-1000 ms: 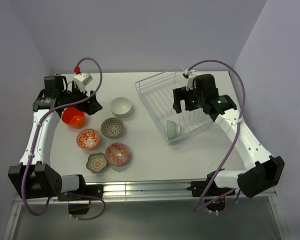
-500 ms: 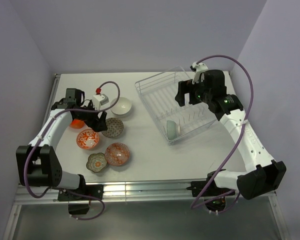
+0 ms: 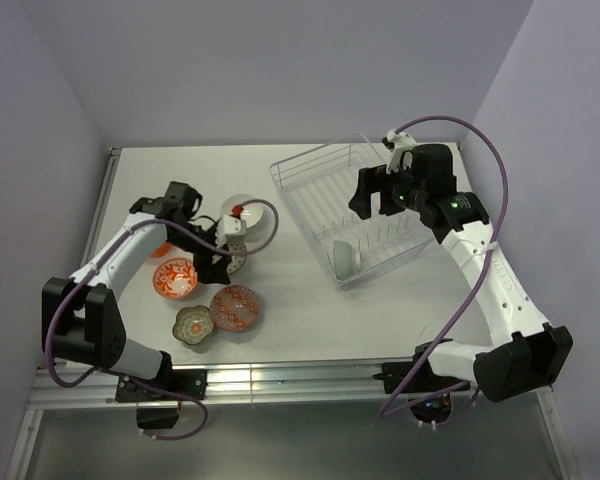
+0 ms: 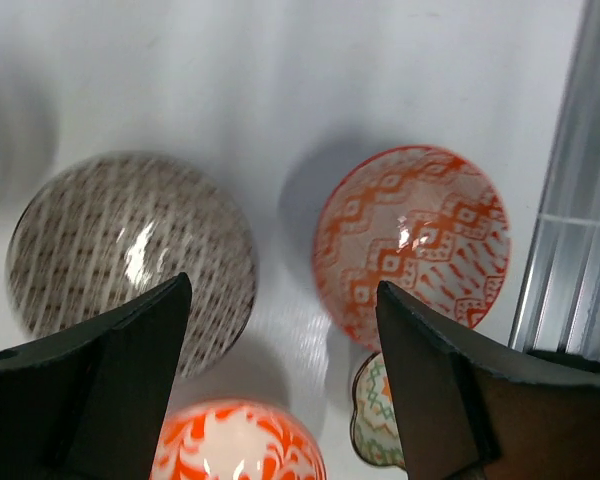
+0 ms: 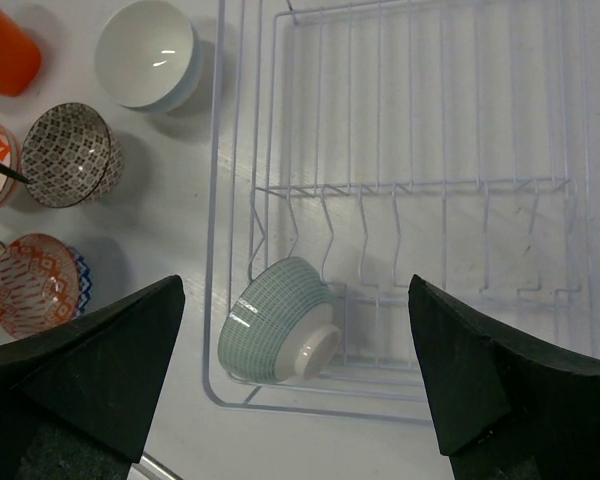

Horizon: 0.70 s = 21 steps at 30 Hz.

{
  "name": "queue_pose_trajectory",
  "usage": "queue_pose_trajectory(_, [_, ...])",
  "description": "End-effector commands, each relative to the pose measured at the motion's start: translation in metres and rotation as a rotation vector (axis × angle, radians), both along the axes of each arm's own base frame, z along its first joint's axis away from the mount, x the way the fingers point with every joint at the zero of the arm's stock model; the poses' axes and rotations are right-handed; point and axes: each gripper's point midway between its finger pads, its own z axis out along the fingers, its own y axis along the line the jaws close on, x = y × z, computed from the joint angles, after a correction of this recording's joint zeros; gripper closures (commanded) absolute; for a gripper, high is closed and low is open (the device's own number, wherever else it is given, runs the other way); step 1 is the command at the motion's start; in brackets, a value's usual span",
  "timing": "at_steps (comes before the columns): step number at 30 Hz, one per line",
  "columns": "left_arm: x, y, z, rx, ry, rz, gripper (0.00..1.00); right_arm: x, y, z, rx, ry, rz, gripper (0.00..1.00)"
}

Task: Load the bowls into the dish rack

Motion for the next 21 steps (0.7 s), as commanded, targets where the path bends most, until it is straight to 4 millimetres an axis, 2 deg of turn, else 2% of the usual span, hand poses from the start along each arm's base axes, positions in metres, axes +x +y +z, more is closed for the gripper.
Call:
queue_pose_trajectory(1, [-0.022, -0.027, -0.003, -0.009, -0.084, -0.259, 0.20, -0.008, 0.006, 0.002, 0.033, 0.025, 0.072, 0.00])
queue_pose_trajectory(6, [-0.026, -0.060, -0.008, 0.007, -0.080, -0.416, 0.21, -0.008, 0.003, 0.001, 0.048, 0.063, 0.108, 0.00])
queue_pose_trajectory(9, [-0.032, -0.067, -0.028, 0.072, -0.065, -0.520, 0.21, -0.009, -0.004, 0.001, 0.058, 0.078, 0.095, 0.00])
queue_pose_trajectory(14, [-0.039, -0.064, -0.054, 0.173, -0.071, -0.649, 0.23, -0.011, -0.013, 0.000, 0.063, 0.094, 0.076, 0.00])
queue_pose_trajectory(21, [-0.030, -0.052, -0.080, 0.301, -0.078, -0.756, 0.30, -0.019, -0.017, 0.001, 0.064, 0.090, 0.075, 0.00])
